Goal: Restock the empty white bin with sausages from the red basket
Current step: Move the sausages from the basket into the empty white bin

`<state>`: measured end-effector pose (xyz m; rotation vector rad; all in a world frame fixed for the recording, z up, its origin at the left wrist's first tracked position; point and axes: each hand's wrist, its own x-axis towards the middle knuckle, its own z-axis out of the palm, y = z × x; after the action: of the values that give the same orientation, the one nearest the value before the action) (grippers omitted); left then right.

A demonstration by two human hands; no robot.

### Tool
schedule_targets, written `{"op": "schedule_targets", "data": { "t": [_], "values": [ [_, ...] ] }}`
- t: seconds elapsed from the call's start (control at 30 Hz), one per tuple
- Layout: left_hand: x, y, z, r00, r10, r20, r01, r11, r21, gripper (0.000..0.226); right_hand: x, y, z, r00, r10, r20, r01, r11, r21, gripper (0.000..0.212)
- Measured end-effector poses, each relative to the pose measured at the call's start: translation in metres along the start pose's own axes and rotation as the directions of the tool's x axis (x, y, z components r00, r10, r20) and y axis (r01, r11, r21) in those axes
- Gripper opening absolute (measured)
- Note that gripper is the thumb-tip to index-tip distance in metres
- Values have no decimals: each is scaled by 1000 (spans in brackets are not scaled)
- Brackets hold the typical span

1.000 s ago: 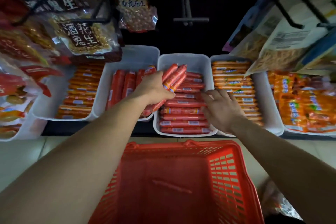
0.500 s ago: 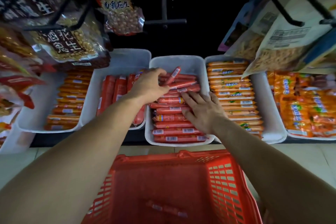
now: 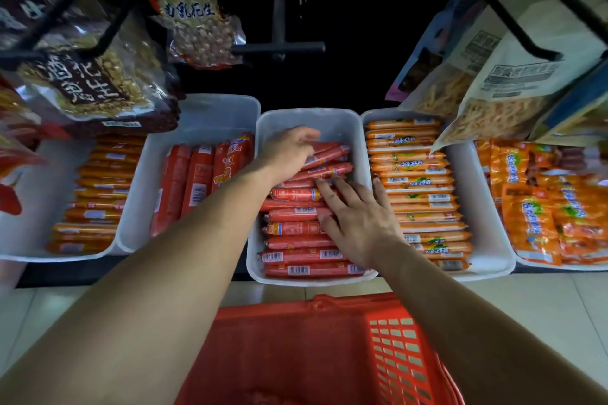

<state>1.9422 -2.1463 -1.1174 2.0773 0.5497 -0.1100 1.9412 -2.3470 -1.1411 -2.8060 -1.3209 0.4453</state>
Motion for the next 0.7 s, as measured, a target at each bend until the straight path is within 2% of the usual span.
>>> {"op": "schedule_targets", "data": {
  "t": [0.1,0.17,0.3,0.4,0.5,0.63,0.7],
  "values": [
    [-15,-3,-11,999,24,-31,-22,998,56,32,6,-4,-6,998,40,50,-39,999,-26,60],
    [-34,-4,-21,996,31,-81,-29,999,30,27,11,-6,-16,995,79,61,-77,997,-32,61],
    [-93,-2,-42,996,3,-92,1,999,38,27,-3,-15,-39,995,103,-14,-103,995,-13,59],
    [-150,0,-48,997,-33,-69,36,998,42,34,-33,-30,-59,994,110,-11,-110,994,8,53],
    [-203,-9,-43,990,-72,-118,78,996,42,31,-75,-47,-73,989,139,-55,-134,988,75,48],
    [-274,-28,-22,984,-139,-113,146,988,50,31,-131,-71,-67,985,86,-151,-65,989,135,42],
    [-305,-43,-8,983,-166,-75,173,980,98,34,-157,-80,-51,988,64,-142,-40,986,164,40]
  ]
}}
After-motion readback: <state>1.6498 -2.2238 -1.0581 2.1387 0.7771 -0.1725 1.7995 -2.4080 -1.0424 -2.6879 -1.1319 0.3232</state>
